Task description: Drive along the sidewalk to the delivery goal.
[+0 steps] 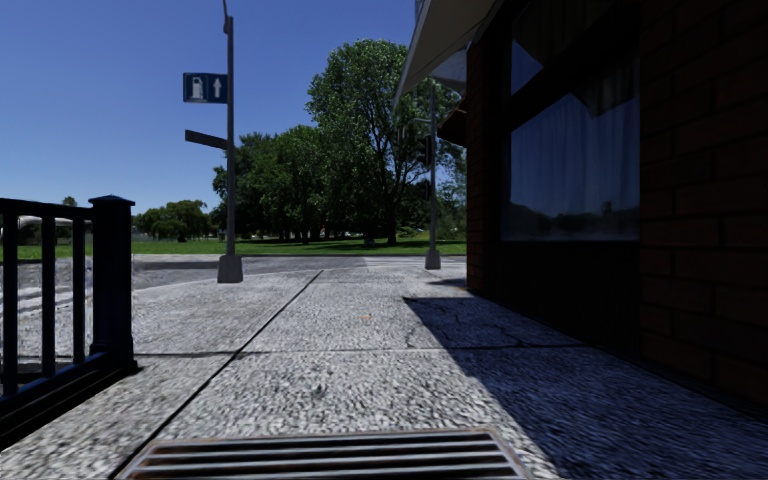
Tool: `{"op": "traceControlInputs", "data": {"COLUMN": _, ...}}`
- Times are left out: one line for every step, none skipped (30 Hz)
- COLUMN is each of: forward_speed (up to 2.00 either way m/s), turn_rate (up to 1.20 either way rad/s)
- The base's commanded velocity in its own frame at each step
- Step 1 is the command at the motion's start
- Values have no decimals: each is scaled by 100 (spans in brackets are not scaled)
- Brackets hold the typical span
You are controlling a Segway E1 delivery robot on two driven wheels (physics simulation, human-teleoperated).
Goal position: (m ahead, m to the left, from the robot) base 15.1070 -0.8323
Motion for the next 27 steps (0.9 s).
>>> {"op": "traceControlInputs", "data": {"forward_speed": 194, "turn_rate": 0}}
{"op": "traceControlInputs", "data": {"forward_speed": 194, "turn_rate": 0}}
{"op": "traceControlInputs", "data": {"forward_speed": 194, "turn_rate": 0}}
{"op": "traceControlInputs", "data": {"forward_speed": 194, "turn_rate": 0}}
{"op": "traceControlInputs", "data": {"forward_speed": 194, "turn_rate": 0}}
{"op": "traceControlInputs", "data": {"forward_speed": 194, "turn_rate": 0}}
{"op": "traceControlInputs", "data": {"forward_speed": 194, "turn_rate": 0}}
{"op": "traceControlInputs", "data": {"forward_speed": 194, "turn_rate": 0}}
{"op": "traceControlInputs", "data": {"forward_speed": 194, "turn_rate": 0}}
{"op": "traceControlInputs", "data": {"forward_speed": 194, "turn_rate": 0}}
{"op": "traceControlInputs", "data": {"forward_speed": 194, "turn_rate": 0}}
{"op": "traceControlInputs", "data": {"forward_speed": 194, "turn_rate": 0}}
{"op": "traceControlInputs", "data": {"forward_speed": 194, "turn_rate": 0}}
{"op": "traceControlInputs", "data": {"forward_speed": 194, "turn_rate": 0}}
{"op": "traceControlInputs", "data": {"forward_speed": 194, "turn_rate": 0}}
{"op": "traceControlInputs", "data": {"forward_speed": 194, "turn_rate": 0}}
{"op": "traceControlInputs", "data": {"forward_speed": 194, "turn_rate": 0}}
{"op": "traceControlInputs", "data": {"forward_speed": 194, "turn_rate": 0}}
{"op": "traceControlInputs", "data": {"forward_speed": 194, "turn_rate": 0}}
{"op": "traceControlInputs", "data": {"forward_speed": 194, "turn_rate": 0}}
{"op": "traceControlInputs", "data": {"forward_speed": 194, "turn_rate": 0}}
{"op": "traceControlInputs", "data": {"forward_speed": 194, "turn_rate": 0}}
{"op": "traceControlInputs", "data": {"forward_speed": 194, "turn_rate": 0}}
{"op": "traceControlInputs", "data": {"forward_speed": 194, "turn_rate": 0}}
{"op": "traceControlInputs", "data": {"forward_speed": 194, "turn_rate": 0}}
{"op": "traceControlInputs", "data": {"forward_speed": 194, "turn_rate": 0}}
{"op": "traceControlInputs", "data": {"forward_speed": 194, "turn_rate": 0}}
